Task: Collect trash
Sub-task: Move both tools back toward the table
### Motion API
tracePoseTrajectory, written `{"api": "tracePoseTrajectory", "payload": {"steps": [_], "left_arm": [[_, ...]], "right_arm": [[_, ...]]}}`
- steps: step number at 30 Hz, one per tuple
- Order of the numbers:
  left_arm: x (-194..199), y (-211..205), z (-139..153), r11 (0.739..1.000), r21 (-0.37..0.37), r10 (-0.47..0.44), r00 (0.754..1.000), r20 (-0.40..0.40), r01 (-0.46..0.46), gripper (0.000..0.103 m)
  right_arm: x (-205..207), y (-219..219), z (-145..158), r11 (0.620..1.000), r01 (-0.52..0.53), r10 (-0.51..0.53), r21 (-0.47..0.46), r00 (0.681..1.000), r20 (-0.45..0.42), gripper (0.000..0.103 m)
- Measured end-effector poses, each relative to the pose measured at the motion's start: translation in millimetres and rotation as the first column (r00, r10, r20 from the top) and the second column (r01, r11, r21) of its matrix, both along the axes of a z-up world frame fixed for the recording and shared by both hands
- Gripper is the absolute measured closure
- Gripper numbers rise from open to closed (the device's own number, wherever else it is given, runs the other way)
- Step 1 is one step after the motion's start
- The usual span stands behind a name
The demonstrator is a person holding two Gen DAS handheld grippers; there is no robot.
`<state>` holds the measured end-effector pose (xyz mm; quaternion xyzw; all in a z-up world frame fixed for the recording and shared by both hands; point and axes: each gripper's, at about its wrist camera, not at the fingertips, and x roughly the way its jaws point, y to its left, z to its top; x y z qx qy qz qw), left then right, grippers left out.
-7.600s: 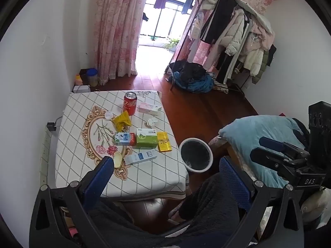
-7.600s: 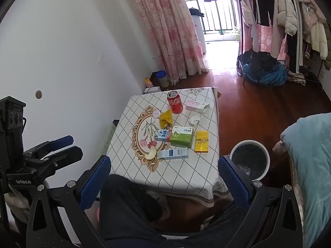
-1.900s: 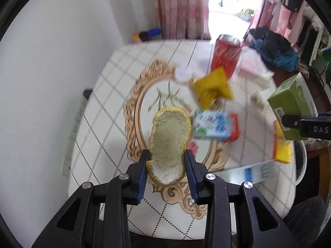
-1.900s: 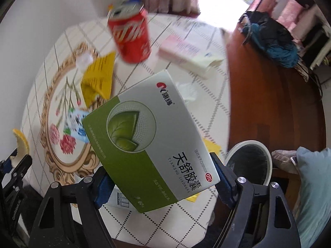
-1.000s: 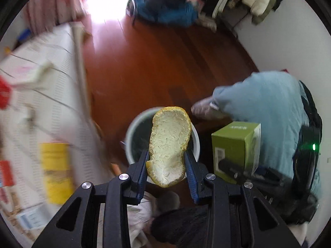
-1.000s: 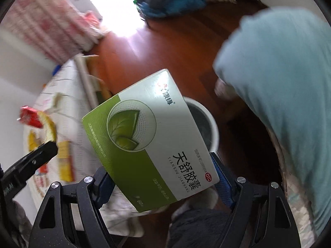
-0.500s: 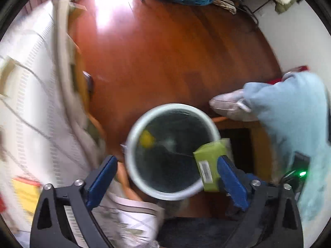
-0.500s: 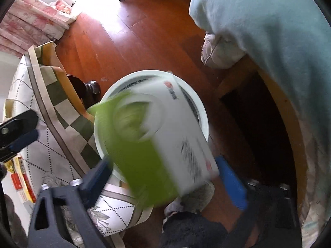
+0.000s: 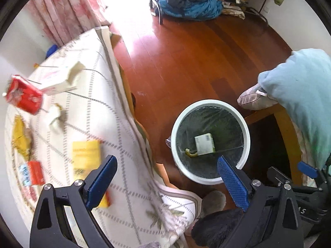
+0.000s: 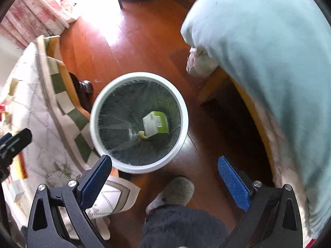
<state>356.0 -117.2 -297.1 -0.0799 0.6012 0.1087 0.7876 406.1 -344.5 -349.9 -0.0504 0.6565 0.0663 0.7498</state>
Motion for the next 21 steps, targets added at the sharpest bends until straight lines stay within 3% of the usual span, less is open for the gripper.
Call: {"api": "tracePoseTrajectory", "payload": {"steps": [8,21], "left_arm": [[-43,-10,58,0.999,0.04,0.001,0.995,0.095,-0.005,0.004],[-114,-6,148,0.999,0.012,0.027,0.968,0.251,-0.031,0.004]], "right_arm": [[-50,5,74,0.998,-0.039,0.033,0.044,0.993,0.111,0.0],[-119,-4,188,0.99,-0.053,0.015,0.132,0.963,0.27,0.0]]}}
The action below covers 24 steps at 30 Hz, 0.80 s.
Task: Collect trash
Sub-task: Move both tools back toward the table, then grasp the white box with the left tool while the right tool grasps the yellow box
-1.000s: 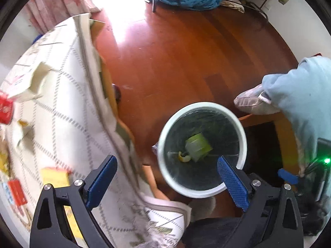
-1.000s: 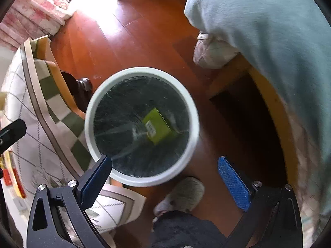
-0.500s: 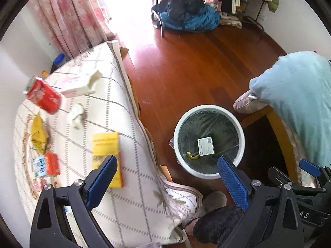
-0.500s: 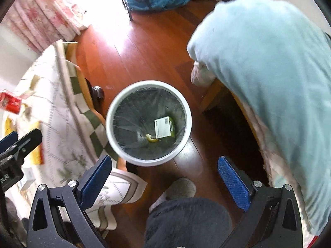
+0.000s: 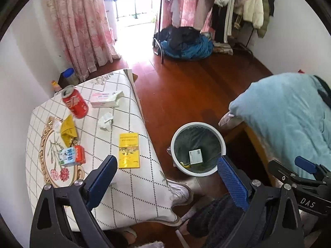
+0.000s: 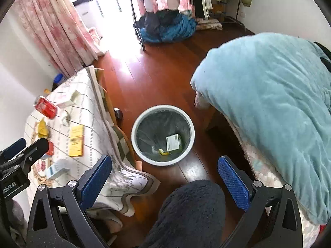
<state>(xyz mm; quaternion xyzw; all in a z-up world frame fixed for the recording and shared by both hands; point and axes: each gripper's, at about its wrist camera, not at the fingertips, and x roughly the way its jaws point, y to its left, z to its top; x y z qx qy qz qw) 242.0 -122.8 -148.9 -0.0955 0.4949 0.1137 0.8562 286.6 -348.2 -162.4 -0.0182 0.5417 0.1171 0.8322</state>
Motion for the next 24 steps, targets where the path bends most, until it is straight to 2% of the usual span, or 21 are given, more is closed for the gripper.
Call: {"api": "tracePoseTrajectory", "payload": {"steps": [4,7,9,12,15,20,23,24], "left_arm": [[-21,18,11,0.999,0.006,0.034,0.999,0.021,-0.034,0.004],[-37,43,2,0.997,0.036,0.07,0.998,0.003,-0.07,0.004],[-48,64,-12,0.993,0.075,0.096,0.995,-0.022,-0.094,0.004],[-62,100,-51,0.982,0.16,0.116,0.989,-0.09,-0.101,0.004],[-65,128,-103,0.977,0.211,0.06,0.976,-0.212,-0.015,0.005],[-43,142,-172,0.965,0.182,-0.111,0.919,-0.38,0.191,0.006],[-30,141,-195,0.939,0.175,-0.196,0.879,-0.435,0.296,0.014],[-26,138,-201,0.924,0.182,-0.225,0.864,-0.45,0.335,0.022]], "right_arm": [[-15,8,19,0.997,-0.003,0.004,0.072,1.0,-0.002,0.0],[-23,29,15,0.995,-0.038,0.04,0.096,0.999,-0.021,0.0],[-28,51,-3,0.992,-0.075,0.082,0.103,0.995,-0.064,0.0],[-37,88,-42,0.986,-0.128,0.143,0.107,0.979,-0.145,0.0],[-40,122,-86,0.982,-0.17,0.185,0.083,0.958,-0.218,0.0],[-36,155,-141,0.979,-0.204,0.201,0.021,0.931,-0.304,0.0],[-25,163,-158,0.981,-0.196,0.184,-0.004,0.926,-0.33,0.0],[-21,164,-161,0.981,-0.193,0.178,-0.013,0.926,-0.333,0.0]]}}
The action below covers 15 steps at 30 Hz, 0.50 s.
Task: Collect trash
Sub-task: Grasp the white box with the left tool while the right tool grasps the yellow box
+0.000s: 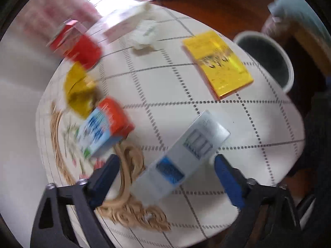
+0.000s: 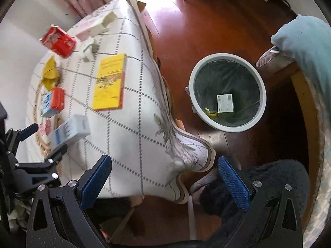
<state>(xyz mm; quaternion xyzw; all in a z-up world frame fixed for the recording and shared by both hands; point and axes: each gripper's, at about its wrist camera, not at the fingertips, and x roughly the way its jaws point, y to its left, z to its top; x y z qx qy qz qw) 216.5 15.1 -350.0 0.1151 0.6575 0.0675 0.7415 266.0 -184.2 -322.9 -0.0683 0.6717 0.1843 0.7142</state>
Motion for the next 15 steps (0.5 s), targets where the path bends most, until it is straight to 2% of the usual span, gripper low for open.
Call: {"api": "tracePoseTrajectory", "payload": {"steps": [2,3,5,7,8,9,11,12,14,15], "left_arm": [[7,-3,-14,0.999,0.006,-0.049,0.997,-0.053,0.049,0.049],[8,-3,-16,0.999,-0.002,-0.05,0.997,-0.065,0.05,0.055],[8,0,-15,1.0,-0.024,-0.018,0.998,-0.058,0.017,0.059],[4,12,-13,0.992,-0.065,0.1,0.992,-0.077,-0.105,0.063],[-1,22,-12,0.977,-0.099,0.183,0.98,-0.082,-0.191,0.064],[-7,32,-10,0.95,-0.136,0.272,0.959,-0.083,-0.281,0.065],[-25,56,-7,0.854,-0.217,0.464,0.881,-0.093,-0.473,0.065],[-38,71,-7,0.769,-0.276,0.574,0.813,-0.1,-0.577,0.065],[-58,91,-9,0.633,-0.332,0.71,0.696,-0.112,-0.699,0.065],[-64,97,-12,0.587,-0.357,0.743,0.659,-0.118,-0.726,0.066]], "right_arm": [[10,0,-4,1.0,0.013,-0.013,-0.006,1.0,-0.002,0.0],[14,0,-3,1.0,0.016,-0.016,-0.005,1.0,-0.006,0.0],[22,3,-2,1.0,0.02,-0.02,0.003,1.0,-0.01,0.0],[28,9,0,1.0,0.017,-0.017,0.017,1.0,-0.011,0.0],[33,14,1,0.999,0.015,-0.014,0.031,1.0,-0.013,0.0],[36,21,1,0.999,0.013,-0.012,0.042,1.0,-0.017,0.0],[44,40,1,0.998,0.005,-0.004,0.068,1.0,-0.023,0.0],[46,49,0,0.997,-0.002,0.003,0.075,1.0,-0.021,0.0],[52,72,-4,0.997,-0.018,0.02,0.079,1.0,-0.021,0.002],[56,85,-7,0.997,-0.028,0.03,0.075,0.999,-0.021,0.005]]}}
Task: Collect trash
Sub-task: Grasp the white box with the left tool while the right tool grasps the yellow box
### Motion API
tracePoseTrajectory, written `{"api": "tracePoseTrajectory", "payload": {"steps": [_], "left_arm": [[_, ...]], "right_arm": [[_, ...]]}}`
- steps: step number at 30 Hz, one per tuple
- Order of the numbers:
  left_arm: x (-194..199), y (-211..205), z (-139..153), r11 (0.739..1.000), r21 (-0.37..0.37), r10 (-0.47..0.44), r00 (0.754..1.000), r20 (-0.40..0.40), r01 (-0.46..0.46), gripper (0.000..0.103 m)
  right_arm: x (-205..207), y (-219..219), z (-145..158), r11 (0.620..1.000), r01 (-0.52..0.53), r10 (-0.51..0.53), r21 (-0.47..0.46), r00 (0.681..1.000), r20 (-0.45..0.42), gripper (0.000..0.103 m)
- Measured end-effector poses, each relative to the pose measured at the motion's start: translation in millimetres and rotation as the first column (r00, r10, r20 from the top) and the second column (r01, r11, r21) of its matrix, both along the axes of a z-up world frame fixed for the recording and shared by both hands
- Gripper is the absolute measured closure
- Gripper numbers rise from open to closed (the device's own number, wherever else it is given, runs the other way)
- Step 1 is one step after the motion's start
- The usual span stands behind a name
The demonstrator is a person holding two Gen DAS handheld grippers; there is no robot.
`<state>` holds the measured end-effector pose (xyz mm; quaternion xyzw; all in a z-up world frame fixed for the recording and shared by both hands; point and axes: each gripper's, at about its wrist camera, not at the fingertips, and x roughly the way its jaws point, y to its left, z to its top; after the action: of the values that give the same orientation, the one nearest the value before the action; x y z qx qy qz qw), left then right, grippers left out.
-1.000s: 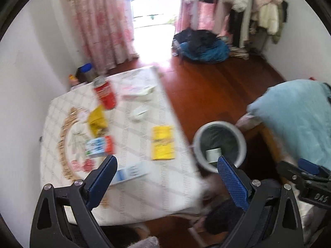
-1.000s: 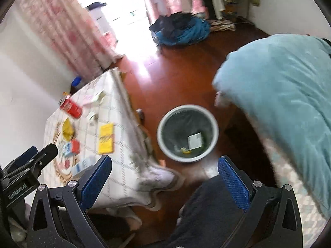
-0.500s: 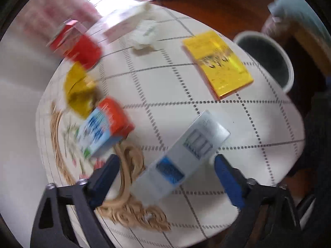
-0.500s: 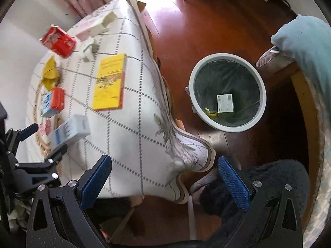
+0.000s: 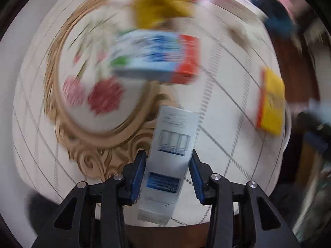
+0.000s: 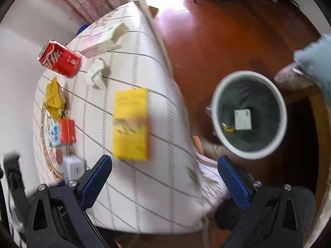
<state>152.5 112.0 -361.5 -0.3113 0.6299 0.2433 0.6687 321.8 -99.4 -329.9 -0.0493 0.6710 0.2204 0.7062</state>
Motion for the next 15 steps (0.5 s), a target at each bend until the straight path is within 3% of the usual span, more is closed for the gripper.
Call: {"api": "tracePoseTrajectory", "payload": {"steps": [1,3,7,8,9,10,15], "left_arm": [[-7,6,-4,0.998,-0.025,0.06,0.998,0.015,-0.06,0.064],[-10,11,-9,0.995,-0.05,0.089,0.996,0.025,-0.087,0.063],[-7,11,-13,0.999,-0.023,0.048,0.999,0.021,-0.048,0.063],[-2,14,-13,0.999,-0.018,0.035,0.999,0.019,-0.035,0.063],[-2,13,-14,1.0,-0.011,0.018,1.0,0.017,-0.018,0.063],[0,11,-14,1.0,-0.008,0.008,1.0,0.017,-0.007,0.063],[7,3,-10,0.999,0.009,-0.042,0.999,0.022,0.041,0.063]], "right_arm": [[2,13,-4,1.0,-0.012,0.012,-0.013,1.0,0.001,0.007],[7,36,-15,0.998,-0.036,0.037,-0.049,0.999,0.004,0.009],[11,63,-38,0.99,-0.064,0.064,-0.122,0.998,-0.007,0.019],[8,69,-37,0.987,-0.079,0.083,-0.141,0.996,0.024,0.022],[4,74,-35,0.982,-0.104,0.113,-0.158,0.993,0.047,0.038],[1,78,-33,0.978,-0.125,0.136,-0.17,0.989,0.059,0.044],[-33,70,-34,0.951,-0.239,0.246,-0.195,0.969,0.01,0.044]]}}
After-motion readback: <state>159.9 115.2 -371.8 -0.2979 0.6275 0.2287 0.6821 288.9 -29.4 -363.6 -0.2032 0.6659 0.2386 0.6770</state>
